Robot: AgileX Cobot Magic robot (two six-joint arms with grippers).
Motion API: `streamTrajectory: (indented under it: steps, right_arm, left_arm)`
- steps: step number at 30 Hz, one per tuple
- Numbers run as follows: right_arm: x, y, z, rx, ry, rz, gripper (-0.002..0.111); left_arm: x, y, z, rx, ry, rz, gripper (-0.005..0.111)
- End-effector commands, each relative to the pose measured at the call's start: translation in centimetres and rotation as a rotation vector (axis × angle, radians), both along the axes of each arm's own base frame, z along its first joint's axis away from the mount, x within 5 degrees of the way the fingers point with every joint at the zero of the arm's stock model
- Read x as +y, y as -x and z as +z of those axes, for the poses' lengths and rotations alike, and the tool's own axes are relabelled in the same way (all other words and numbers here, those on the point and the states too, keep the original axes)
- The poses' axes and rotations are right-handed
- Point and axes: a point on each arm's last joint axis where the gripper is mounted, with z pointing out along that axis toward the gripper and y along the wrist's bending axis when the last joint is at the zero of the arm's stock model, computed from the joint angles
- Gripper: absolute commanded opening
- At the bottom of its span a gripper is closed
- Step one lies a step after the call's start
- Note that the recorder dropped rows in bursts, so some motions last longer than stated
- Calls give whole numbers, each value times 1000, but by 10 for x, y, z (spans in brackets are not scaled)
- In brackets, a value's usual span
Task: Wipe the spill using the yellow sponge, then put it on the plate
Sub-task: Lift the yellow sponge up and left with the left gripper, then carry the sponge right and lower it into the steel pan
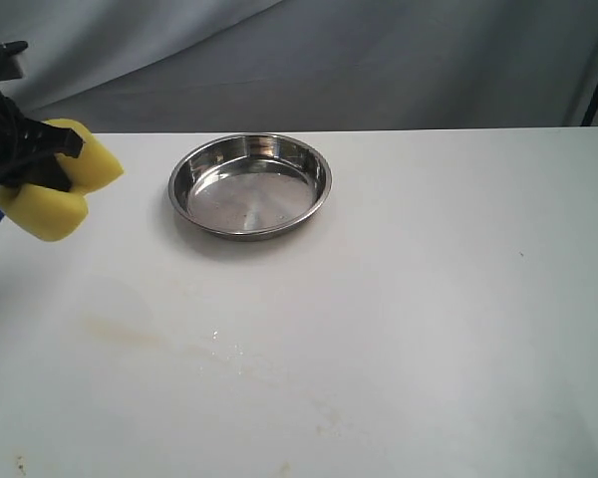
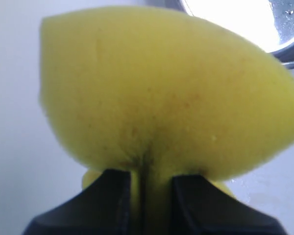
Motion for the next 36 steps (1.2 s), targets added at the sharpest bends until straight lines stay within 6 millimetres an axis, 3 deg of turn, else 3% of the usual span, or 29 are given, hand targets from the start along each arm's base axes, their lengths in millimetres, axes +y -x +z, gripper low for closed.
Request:
streamTrajectory:
  steps: [1,12,18,28,32,34,36]
  right_arm:
    - [0,0,-1,-1,-5,-4,0]
    - [0,0,-1,-1,-5,-4,0]
    - [0,0,-1,-1,-5,-4,0]
    - [0,0,-1,-1,-5,-4,0]
    - [0,0,-1,-1,-5,-4,0]
    - [0,0,-1,-1,-5,-4,0]
    - [0,0,-1,-1,-5,-4,0]
  left_arm:
    - [-22,5,3,-20,2,-96,0]
    - [-94,8,3,-156,-13,-286,0]
    - [-120,2,0,-271,-14,-308,0]
    - [-125,-16,9,-502,0,-220,0]
    - [-124,-31,17,-675,6,-137,0]
    - [-123,-39,13,-738,21,-76,0]
    - [-124,-50,-5,-766,6,-45,0]
